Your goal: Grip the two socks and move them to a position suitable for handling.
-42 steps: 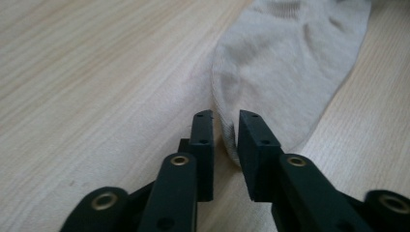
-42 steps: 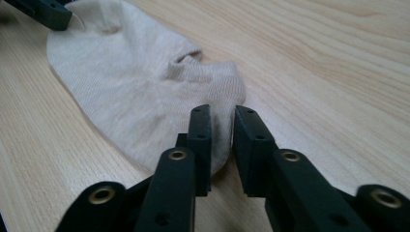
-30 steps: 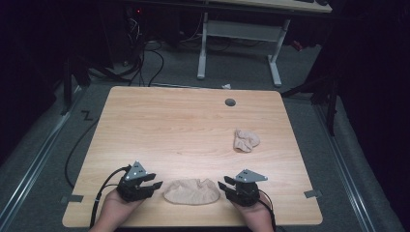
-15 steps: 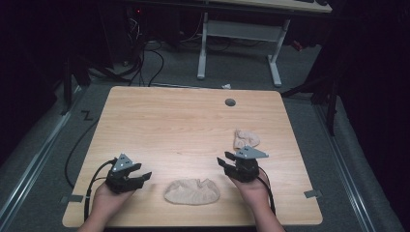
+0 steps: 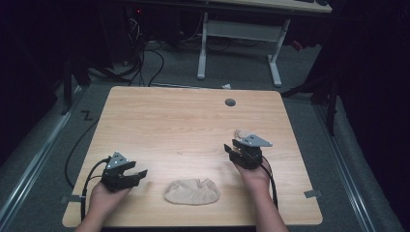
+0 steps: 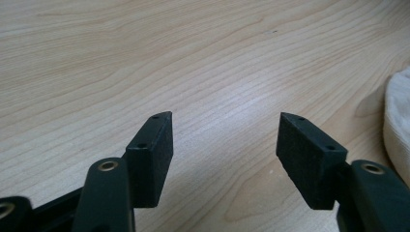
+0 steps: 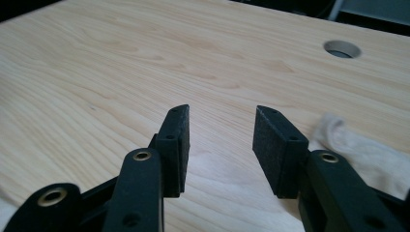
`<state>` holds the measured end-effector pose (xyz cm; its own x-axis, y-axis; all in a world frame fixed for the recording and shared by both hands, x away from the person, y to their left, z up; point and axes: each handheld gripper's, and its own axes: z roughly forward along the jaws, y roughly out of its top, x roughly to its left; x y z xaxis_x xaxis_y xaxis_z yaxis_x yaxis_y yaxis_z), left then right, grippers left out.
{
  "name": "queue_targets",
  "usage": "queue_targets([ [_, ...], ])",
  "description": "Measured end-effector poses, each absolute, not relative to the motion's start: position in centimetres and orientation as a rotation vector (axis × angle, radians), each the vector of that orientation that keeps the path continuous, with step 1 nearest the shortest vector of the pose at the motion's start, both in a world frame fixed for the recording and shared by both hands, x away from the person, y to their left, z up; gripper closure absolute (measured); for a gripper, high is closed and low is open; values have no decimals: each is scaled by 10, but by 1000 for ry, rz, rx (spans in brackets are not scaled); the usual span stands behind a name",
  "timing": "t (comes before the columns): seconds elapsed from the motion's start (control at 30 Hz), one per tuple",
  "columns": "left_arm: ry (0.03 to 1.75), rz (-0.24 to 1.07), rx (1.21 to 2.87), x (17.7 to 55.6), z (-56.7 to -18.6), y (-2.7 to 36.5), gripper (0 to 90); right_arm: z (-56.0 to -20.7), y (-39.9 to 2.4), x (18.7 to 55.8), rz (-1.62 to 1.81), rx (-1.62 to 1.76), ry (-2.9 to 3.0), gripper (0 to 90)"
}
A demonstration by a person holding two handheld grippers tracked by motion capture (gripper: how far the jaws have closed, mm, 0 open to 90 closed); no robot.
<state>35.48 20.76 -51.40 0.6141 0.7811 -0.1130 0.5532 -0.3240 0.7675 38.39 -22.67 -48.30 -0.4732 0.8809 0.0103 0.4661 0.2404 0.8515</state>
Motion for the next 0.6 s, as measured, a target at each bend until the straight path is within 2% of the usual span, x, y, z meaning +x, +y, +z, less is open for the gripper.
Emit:
queue_targets([
  [0.23, 1056, 361, 2014, 354, -512, 212, 385, -487, -243, 387, 1108, 1272, 2015, 592],
  [0.4, 1051, 351, 2000, 354, -512, 215, 385, -490, -274, 394, 1067, 1376, 1961, 583],
  [0.6, 1034, 363, 2007, 349, -512, 214, 386, -494, -291, 401, 1017, 1427, 1925, 580],
])
